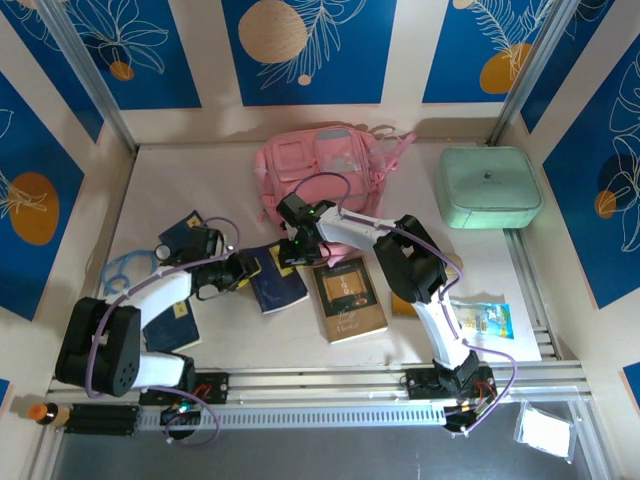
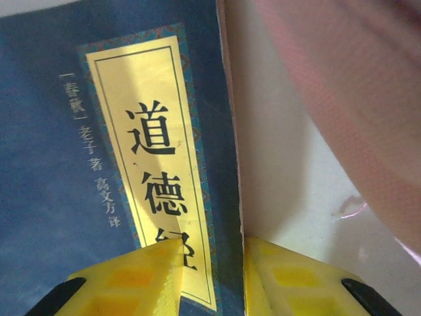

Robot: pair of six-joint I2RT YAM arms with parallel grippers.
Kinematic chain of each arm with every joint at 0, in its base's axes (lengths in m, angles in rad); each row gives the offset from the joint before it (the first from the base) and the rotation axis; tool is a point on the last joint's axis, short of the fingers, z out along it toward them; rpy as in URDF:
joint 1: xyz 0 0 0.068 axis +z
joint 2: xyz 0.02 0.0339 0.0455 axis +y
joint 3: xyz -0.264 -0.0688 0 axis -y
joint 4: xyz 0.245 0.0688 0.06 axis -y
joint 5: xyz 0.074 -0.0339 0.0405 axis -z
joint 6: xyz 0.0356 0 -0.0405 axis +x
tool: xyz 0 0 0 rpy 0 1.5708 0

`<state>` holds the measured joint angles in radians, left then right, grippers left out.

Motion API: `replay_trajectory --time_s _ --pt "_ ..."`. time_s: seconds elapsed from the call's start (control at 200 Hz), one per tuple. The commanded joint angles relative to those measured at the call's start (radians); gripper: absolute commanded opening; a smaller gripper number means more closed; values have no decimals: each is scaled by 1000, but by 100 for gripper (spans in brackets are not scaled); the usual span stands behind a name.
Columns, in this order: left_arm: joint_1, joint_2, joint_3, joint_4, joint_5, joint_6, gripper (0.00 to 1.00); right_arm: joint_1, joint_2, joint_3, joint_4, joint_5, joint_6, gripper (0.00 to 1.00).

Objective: Pack the student bag
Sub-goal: Pick up the book at the center of the table, then pass the book.

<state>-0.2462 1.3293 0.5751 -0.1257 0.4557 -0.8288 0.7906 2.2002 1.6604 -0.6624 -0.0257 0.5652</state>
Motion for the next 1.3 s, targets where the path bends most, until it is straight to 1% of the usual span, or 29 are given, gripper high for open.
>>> replay_trajectory --time_s 0.0,0.13,0.305,0.425,0.54,0.56,0.625,0.695,0.79,0.92,0.98,1.085,1.2,1.295 --pt "-38 -17 25 127 133 18 39 15 4 -11 -8 -12 22 29" --pt "-48 27 38 108 135 35 38 13 7 -14 -8 -10 27 26" --pt "-60 56 58 70 97 53 32 11 6 -16 -10 0 27 26" --pt "-60 43 70 22 42 70 24 10 -1 -20 -10 9 31 26" --pt "-60 22 80 -28 -3 83 14 6 -34 -21 -12 6 44 26" --pt "-59 16 81 -37 -12 87 12 6 -46 -23 -8 1 45 27" --pt "-58 -1 92 -66 -39 97 0 4 -94 -30 19 -15 47 30" --pt "-57 -27 113 -116 -79 114 0 2 -158 -48 58 -22 47 34" --pt "-53 -81 148 -179 -133 135 0 -9 -249 -85 123 -16 49 42" --pt "-53 -168 200 -217 -196 142 0 -47 -377 -194 249 -28 73 52" --pt "-53 -197 223 -194 -209 126 0 -78 -427 -251 310 -66 99 56" --pt "-55 -206 257 -68 -196 60 0 -140 -503 -354 445 -162 184 63" --pt "-61 -150 312 78 -183 -33 0 -203 -569 -473 627 -266 299 69" --pt "-75 -91 344 215 -191 -130 0 -253 -594 -553 768 -353 408 75"
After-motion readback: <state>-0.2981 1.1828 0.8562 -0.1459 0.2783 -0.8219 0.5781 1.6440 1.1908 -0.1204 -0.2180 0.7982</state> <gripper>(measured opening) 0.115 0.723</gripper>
